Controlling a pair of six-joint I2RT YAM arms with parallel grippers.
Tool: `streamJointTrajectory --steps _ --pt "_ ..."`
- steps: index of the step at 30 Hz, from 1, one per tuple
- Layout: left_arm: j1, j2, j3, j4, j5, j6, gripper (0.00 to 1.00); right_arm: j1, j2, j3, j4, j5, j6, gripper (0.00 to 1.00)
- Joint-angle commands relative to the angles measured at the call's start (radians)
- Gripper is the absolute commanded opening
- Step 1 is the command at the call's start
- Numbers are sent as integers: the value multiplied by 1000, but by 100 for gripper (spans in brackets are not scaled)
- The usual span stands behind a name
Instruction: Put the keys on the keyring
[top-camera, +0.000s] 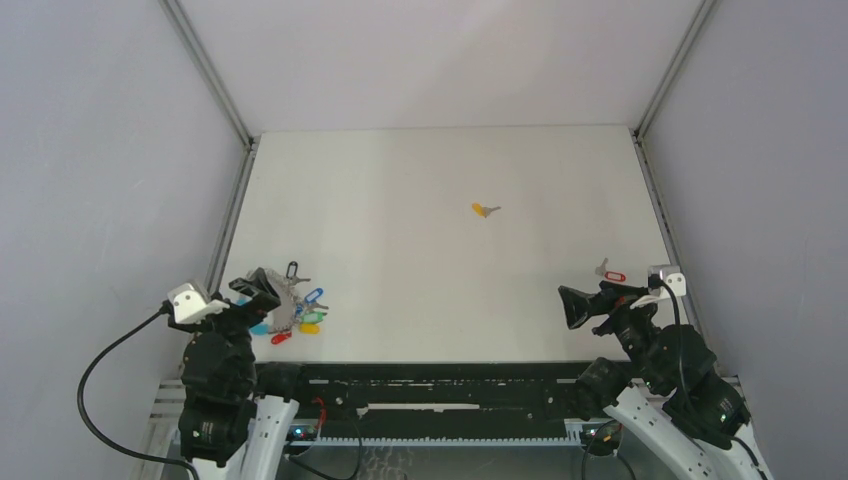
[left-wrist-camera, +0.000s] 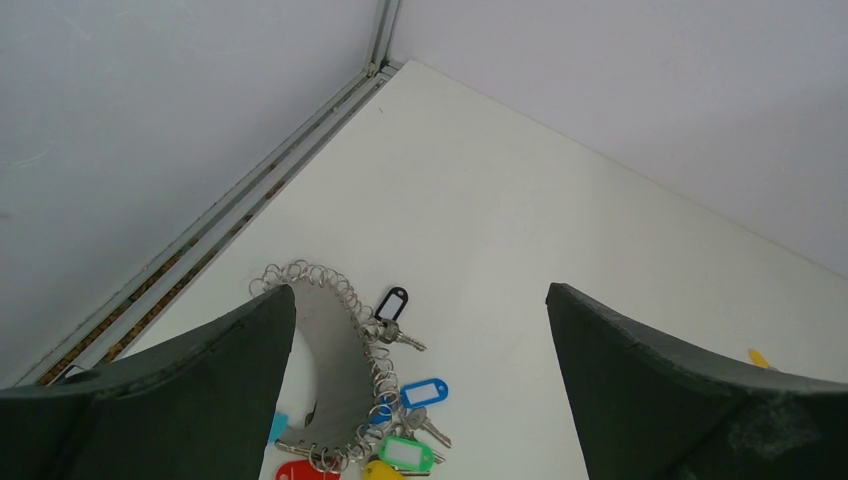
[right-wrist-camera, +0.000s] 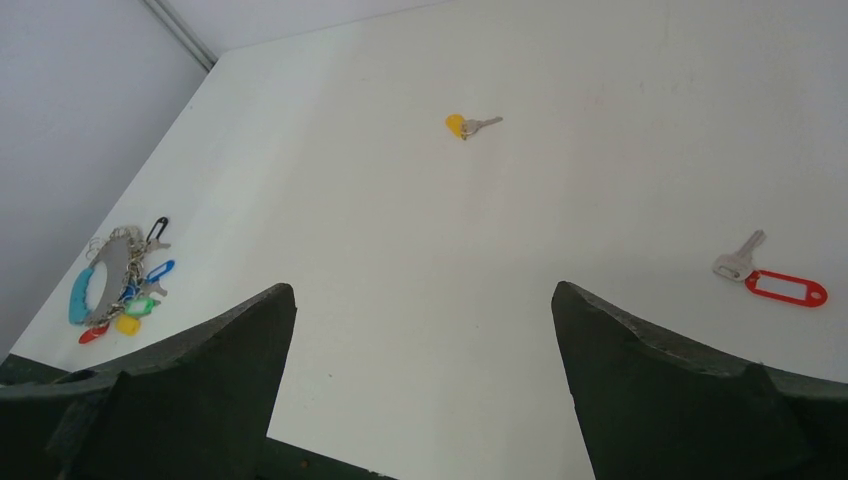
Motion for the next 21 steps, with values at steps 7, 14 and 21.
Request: streamJointTrajectory --steps 7,14,21 --pt "-29 168 57 -65 5 -133 100 -6 -28 -1 46 -49 -6 100" --pt "-29 390 40 -102 27 -272 100 5 -11 -2 51 -73 -12 100" --pt "44 598 21 -61 67 -314 100 24 -6 -4 56 -87 -20 100"
